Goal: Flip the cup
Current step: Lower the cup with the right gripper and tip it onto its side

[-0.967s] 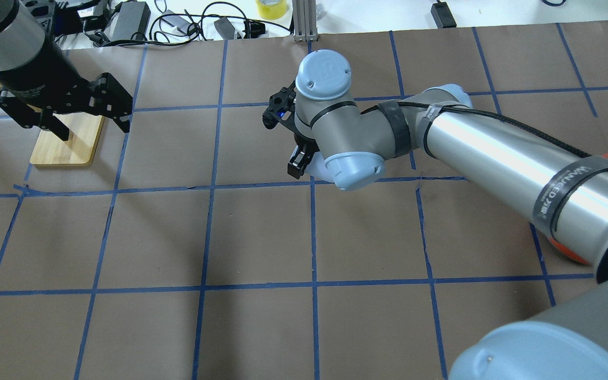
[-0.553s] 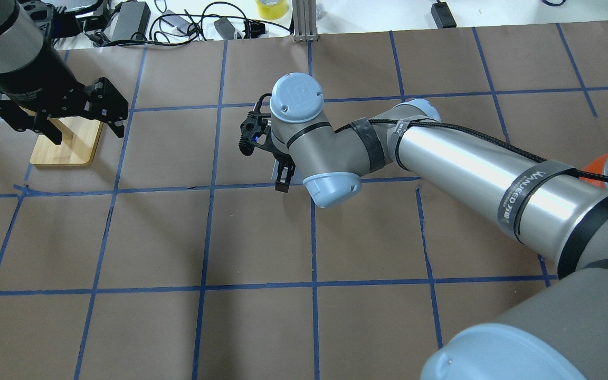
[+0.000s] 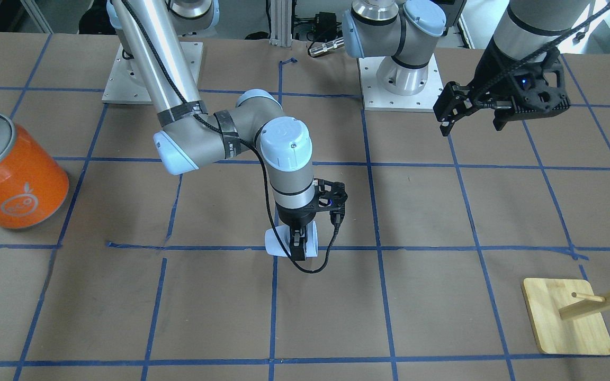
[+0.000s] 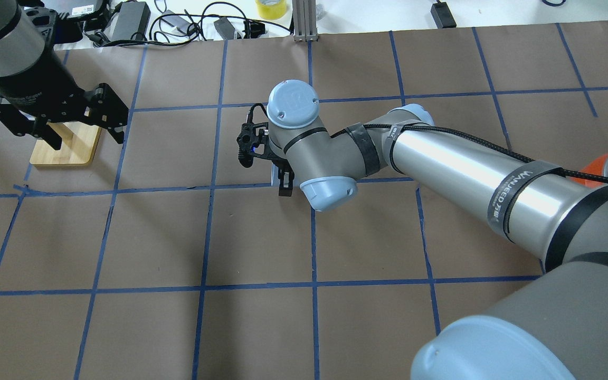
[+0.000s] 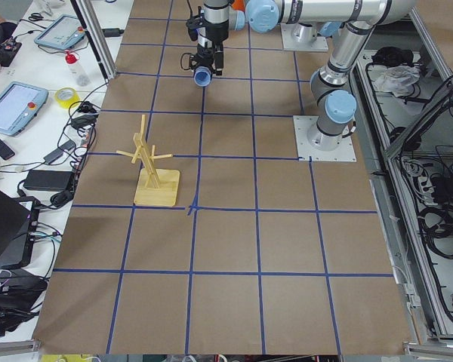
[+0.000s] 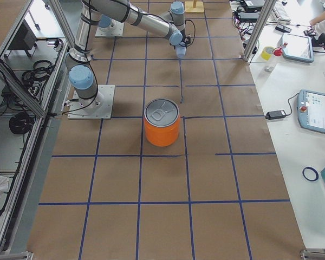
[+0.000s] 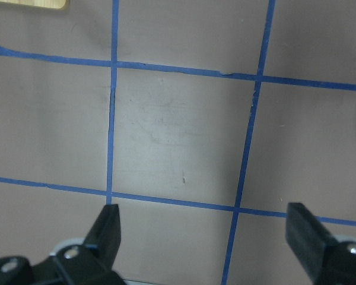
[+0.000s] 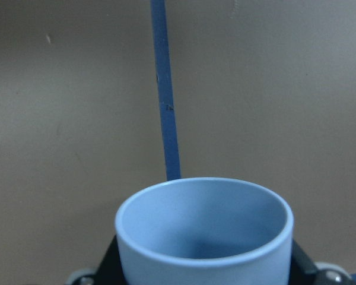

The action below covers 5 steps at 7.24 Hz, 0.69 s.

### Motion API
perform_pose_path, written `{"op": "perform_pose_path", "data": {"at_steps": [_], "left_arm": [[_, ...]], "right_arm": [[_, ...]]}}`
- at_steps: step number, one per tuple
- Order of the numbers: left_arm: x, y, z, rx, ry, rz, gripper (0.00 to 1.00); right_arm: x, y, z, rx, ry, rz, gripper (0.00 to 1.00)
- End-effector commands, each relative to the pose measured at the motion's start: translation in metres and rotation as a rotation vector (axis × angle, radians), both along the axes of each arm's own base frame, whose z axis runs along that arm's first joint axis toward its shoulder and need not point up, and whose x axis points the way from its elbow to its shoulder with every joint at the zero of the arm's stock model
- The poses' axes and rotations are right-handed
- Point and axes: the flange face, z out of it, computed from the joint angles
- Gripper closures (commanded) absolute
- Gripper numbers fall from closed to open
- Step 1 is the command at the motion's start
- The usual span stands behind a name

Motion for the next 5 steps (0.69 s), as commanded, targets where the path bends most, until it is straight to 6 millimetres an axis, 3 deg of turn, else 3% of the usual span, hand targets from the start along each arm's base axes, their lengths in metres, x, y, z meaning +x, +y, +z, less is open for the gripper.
{"op": "perform_pose_path", "data": {"at_steps": [1, 5], "left_arm": [[0.000, -0.001, -0.003, 0.011, 0.006, 0.001, 0.00], [0.001, 0.004, -0.007, 0.059, 0.003, 0.010, 0.00]], "right_arm": [[0.001, -0.001, -0.002, -0.001, -0.007, 0.002, 1.00], [0.006, -0.005, -0.021, -0.019, -0.019, 0.005, 0.99]]}}
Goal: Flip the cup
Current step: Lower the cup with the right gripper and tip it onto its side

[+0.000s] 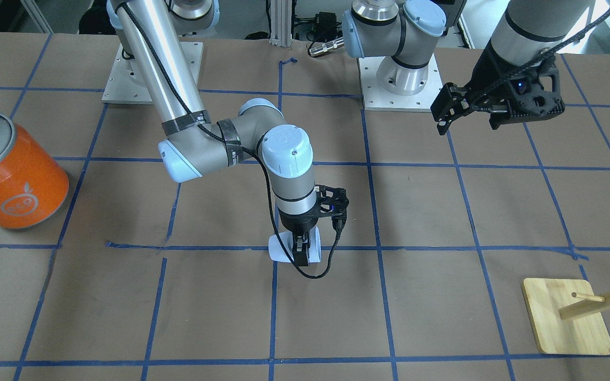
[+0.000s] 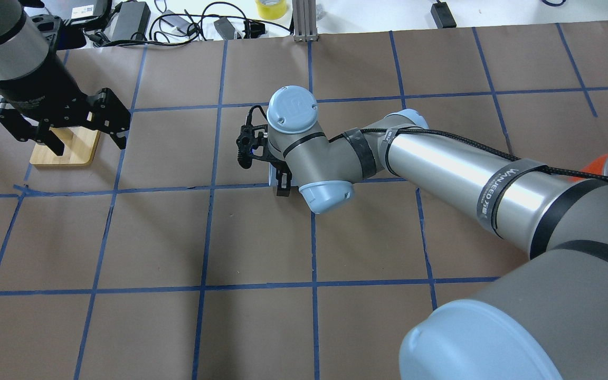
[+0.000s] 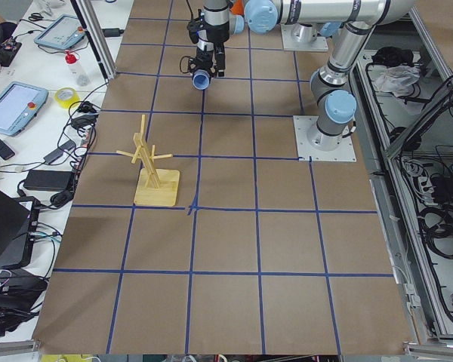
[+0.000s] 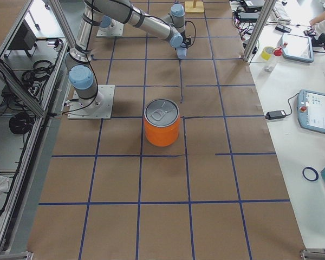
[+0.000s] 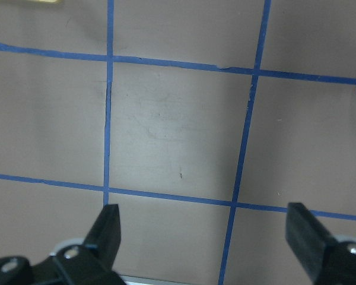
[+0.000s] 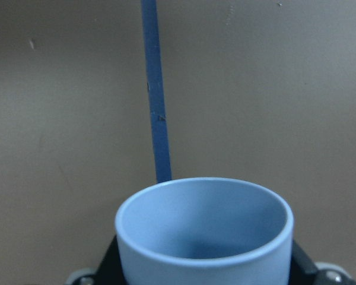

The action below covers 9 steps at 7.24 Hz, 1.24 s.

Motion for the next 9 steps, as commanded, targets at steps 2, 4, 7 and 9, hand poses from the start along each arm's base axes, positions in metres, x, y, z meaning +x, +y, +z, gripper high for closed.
{"op": "perform_pose_path", "data": {"at_steps": [2, 4, 7, 9], "left_arm": [[0.000, 0.004, -0.001, 0.024, -0.008, 0.001, 0.00], [0.001, 0.004, -0.003, 0.036, -0.008, 0.004, 0.00], [0.002, -0.002, -0.006, 0.028, 0.001, 0.017, 0.00], [0.003, -0.002, -0.008, 0.040, -0.007, -0.002, 0.00]], "right_arm": [[0.004, 0.001, -0.006, 0.017, -0.025, 0.005, 0.80], [0.006, 0.003, -0.003, 0.027, -0.056, 0.003, 0.23], [0.001, -0.001, 0.005, 0.014, -0.055, -0.009, 0.00], [-0.027, -0.006, 0.075, -0.030, -0.068, -0.062, 0.00]]}}
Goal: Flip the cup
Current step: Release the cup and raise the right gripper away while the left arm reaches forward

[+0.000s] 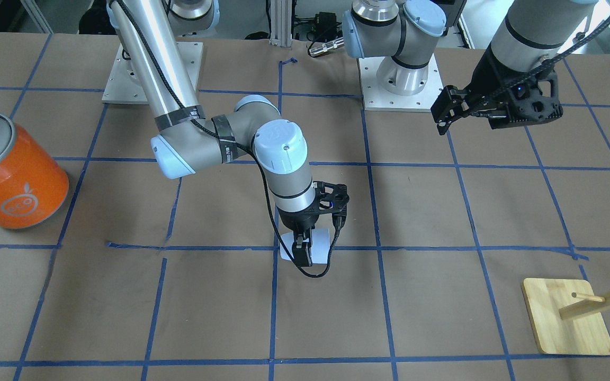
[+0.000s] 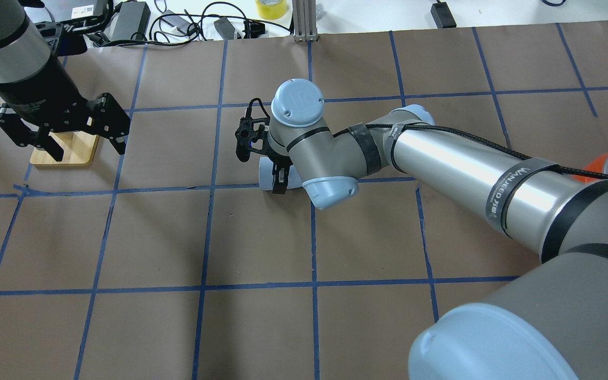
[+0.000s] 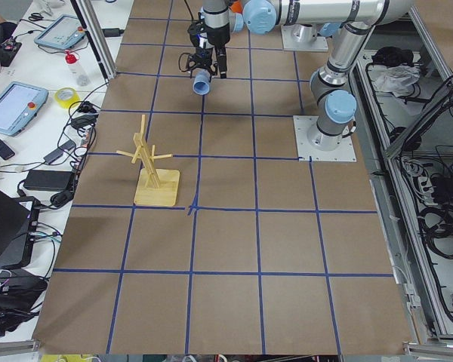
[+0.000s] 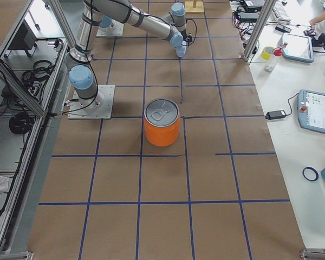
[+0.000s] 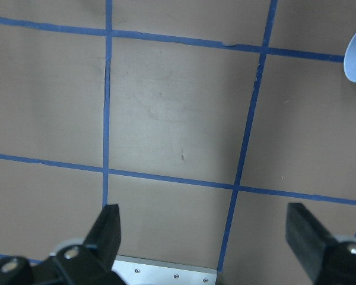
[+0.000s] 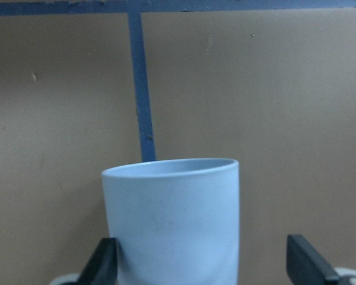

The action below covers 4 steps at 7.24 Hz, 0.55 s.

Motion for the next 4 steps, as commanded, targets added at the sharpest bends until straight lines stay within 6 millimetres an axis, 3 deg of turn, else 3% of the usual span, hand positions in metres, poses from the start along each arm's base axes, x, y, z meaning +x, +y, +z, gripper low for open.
{"op": "perform_pose_path", "data": {"at_steps": [1, 3, 4], "left_arm": [[0.003, -0.003, -0.006, 0.014, -0.026, -0.009, 0.00], [0.003, -0.010, -0.008, -0.010, -0.015, -0.013, 0.00], [-0.005, -0.022, -0.014, -0.049, 0.033, -0.022, 0.00]], "right_arm": [[-0.049, -0.002, 0.078, 0.033, 0.012, -0.084, 0.00], [-0.143, -0.012, 0.144, 0.099, 0.001, -0.252, 0.00], [-0.192, -0.004, 0.177, 0.152, 0.006, -0.353, 0.00]]}}
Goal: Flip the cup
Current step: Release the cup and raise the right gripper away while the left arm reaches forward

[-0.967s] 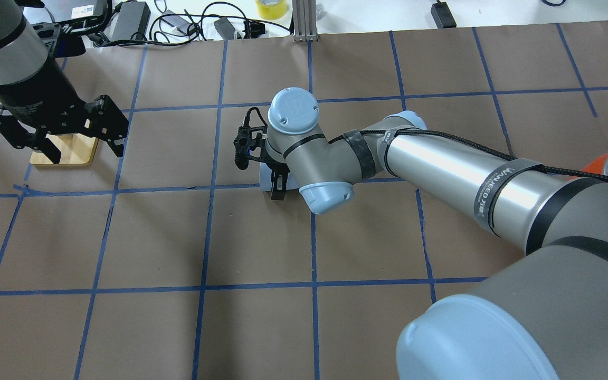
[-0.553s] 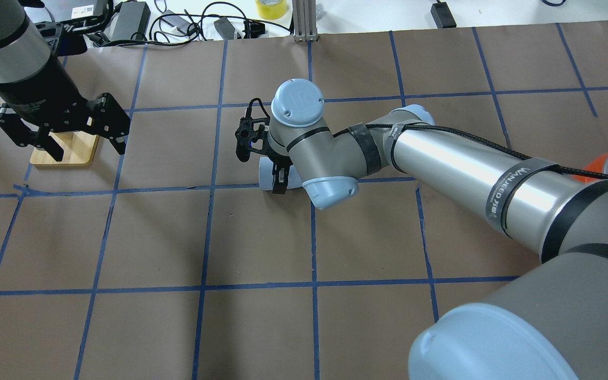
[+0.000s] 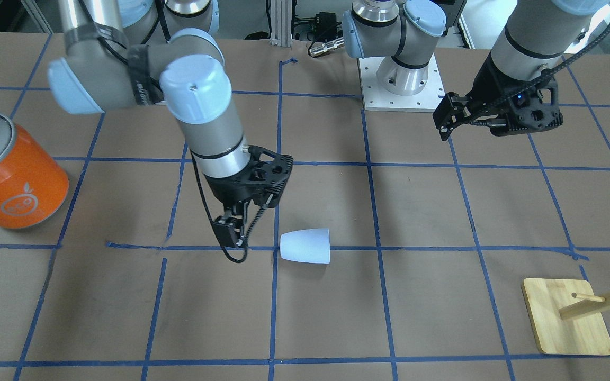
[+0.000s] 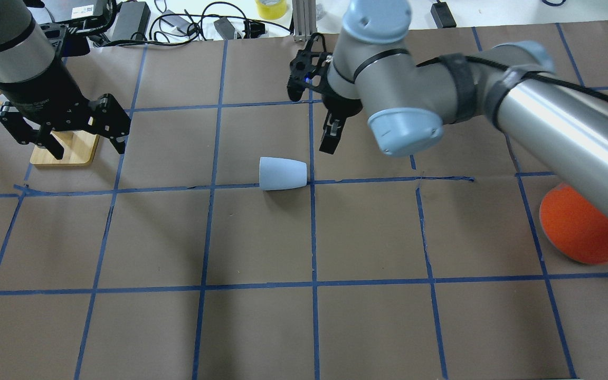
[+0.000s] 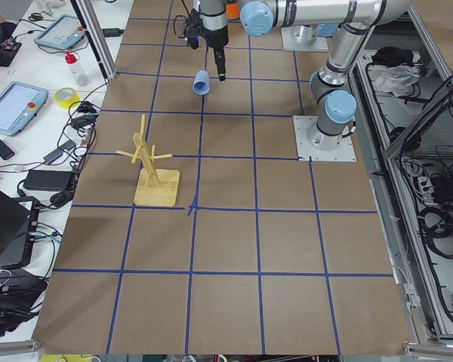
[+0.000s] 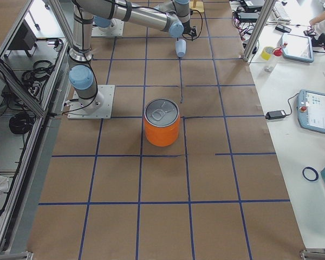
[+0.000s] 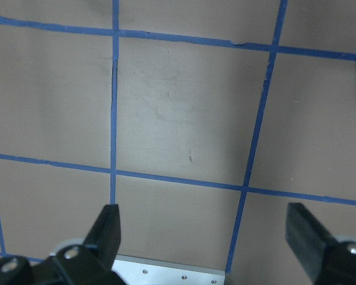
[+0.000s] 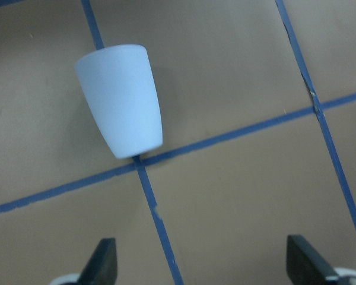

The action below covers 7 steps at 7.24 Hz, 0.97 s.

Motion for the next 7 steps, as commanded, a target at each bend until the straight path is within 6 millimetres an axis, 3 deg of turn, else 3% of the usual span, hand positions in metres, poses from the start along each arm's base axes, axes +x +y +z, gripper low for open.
{"op": "perform_pose_path", "data": {"at_steps": [1, 2, 3, 5, 7], "left_arm": [[-0.017, -0.019, -0.019, -0.041, 0.146, -0.003, 0.00], [-0.026, -0.030, -0.040, -0.049, 0.223, -0.004, 0.00], [-0.040, -0.041, -0.066, -0.085, 0.289, -0.010, 0.00], [-0.068, -0.069, -0.117, -0.170, 0.457, -0.038, 0.00], [-0.097, -0.079, -0.156, -0.126, 0.496, -0.050, 0.00]], "right_arm": [[-0.091, 0.024, 0.064, 0.120, 0.005, -0.205, 0.00], [-0.109, 0.039, 0.091, 0.113, 0.006, -0.276, 0.00], [-0.118, 0.052, 0.110, 0.115, 0.010, -0.453, 0.00], [-0.120, 0.066, 0.155, 0.146, 0.029, -0.681, 0.00], [-0.122, 0.090, 0.196, 0.135, -0.010, -0.834, 0.00]]}}
